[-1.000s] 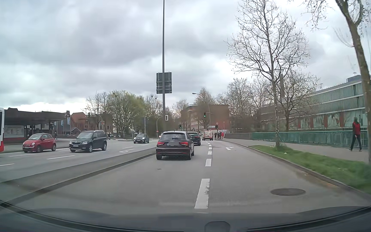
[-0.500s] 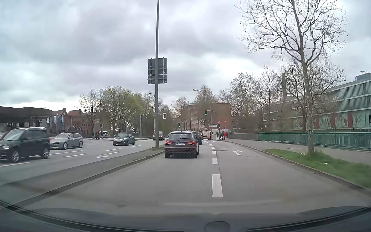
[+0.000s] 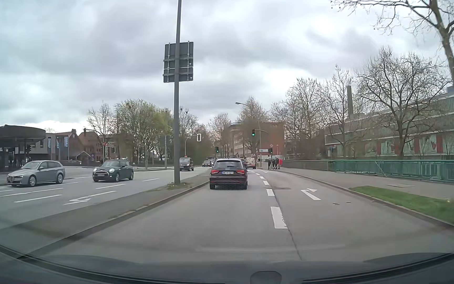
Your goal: Follow the waypoints while adhering to traffic rules and regulations
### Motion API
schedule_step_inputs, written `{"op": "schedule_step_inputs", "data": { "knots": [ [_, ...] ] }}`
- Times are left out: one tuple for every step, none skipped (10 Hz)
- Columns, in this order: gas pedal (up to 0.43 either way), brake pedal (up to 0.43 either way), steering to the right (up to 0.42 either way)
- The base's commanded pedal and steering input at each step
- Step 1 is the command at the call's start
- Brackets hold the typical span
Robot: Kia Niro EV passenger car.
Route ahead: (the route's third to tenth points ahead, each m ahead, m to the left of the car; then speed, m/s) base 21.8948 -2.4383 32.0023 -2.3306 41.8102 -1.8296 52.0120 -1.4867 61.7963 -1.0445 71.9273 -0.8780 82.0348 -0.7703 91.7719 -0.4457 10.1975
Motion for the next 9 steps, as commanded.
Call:
{"op": "schedule_step_inputs", "data": {
  "knots": [
    [0.138, 0.006, -0.003],
    [0.138, 0.000, -0.001],
    [0.138, 0.000, 0.000],
    [0.138, 0.000, 0.000],
    [0.138, 0.006, 0.000],
    [0.138, 0.000, 0.000],
    [0.138, 0.000, 0.000],
    [0.138, 0.006, 0.000],
    [0.138, 0.000, -0.001]
  ]
}}
